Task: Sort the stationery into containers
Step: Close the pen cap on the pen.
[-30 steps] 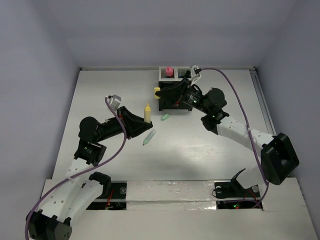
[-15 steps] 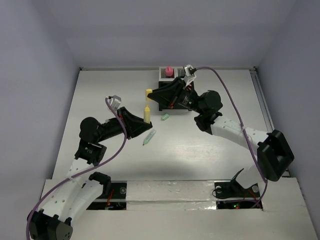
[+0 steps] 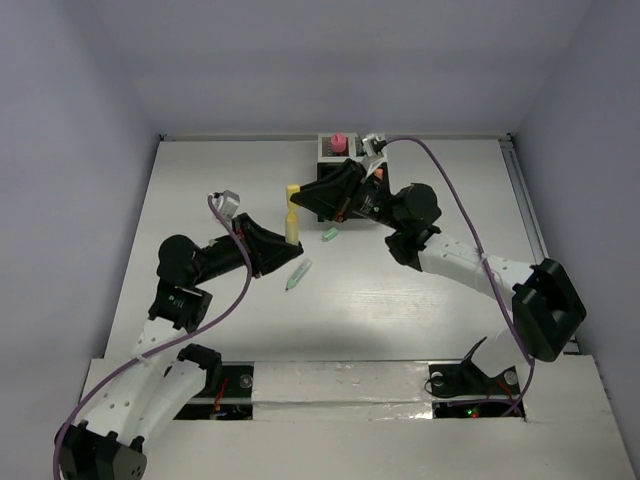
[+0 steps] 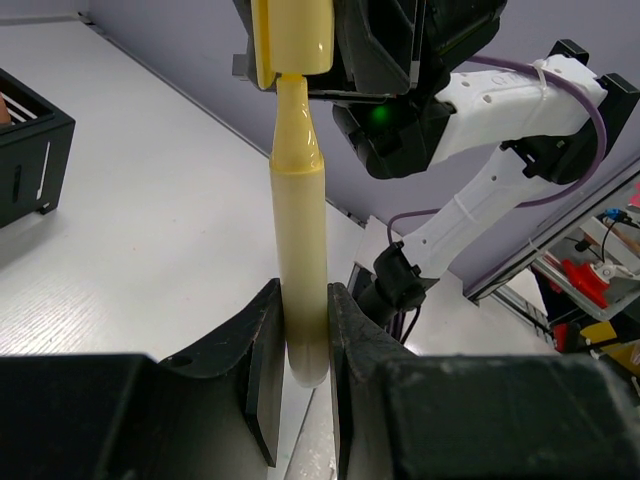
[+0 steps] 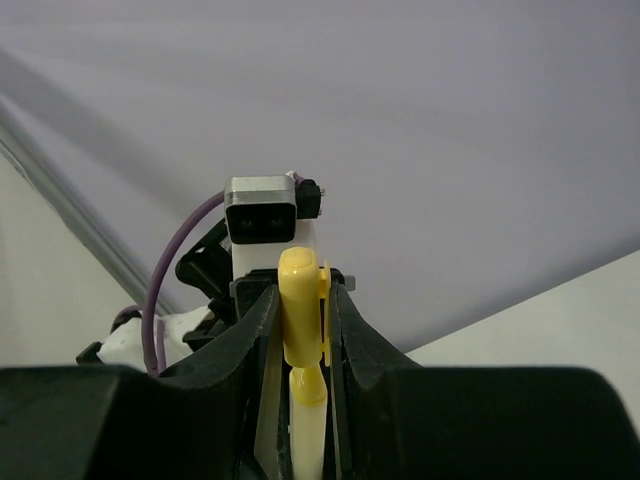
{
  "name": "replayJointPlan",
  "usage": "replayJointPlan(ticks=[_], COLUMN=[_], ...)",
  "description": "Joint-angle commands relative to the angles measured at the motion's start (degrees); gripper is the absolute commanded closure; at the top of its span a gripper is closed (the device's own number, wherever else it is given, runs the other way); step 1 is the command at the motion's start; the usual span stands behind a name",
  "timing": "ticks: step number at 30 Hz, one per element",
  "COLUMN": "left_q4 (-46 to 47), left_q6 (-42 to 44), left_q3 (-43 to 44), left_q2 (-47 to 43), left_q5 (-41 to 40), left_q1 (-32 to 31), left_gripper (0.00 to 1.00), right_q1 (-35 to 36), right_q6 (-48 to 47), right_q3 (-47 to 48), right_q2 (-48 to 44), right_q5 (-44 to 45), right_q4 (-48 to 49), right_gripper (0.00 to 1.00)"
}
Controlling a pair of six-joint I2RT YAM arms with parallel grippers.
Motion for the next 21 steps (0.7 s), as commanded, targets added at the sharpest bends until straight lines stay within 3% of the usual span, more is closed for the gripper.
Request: replayJointPlan(ticks=[1, 13, 21], left_q4=[2.6, 3.3, 11.2], left_q6=[0.8, 0.6, -4.4], left_q3=[0.3, 0.1, -0.2], left_q2=[-1.1, -2.3, -2.6], left_q5=[-0.1, -1.2, -5.1], left_q1=[0.3, 0.8, 0.8], left_gripper=[1.0, 1.0, 1.0], right_q1=[1.2, 2.3, 3.9], right_q6=[-0.5, 0.5, 3.4], right_q3=[0.0, -2.9, -6.5], right_q2=[0.4, 1.5, 2.9], right_q5=[-0.8, -1.6, -3.2], right_q4=[4.7, 8.2, 16.2], right_gripper=[1.0, 1.0, 1.0])
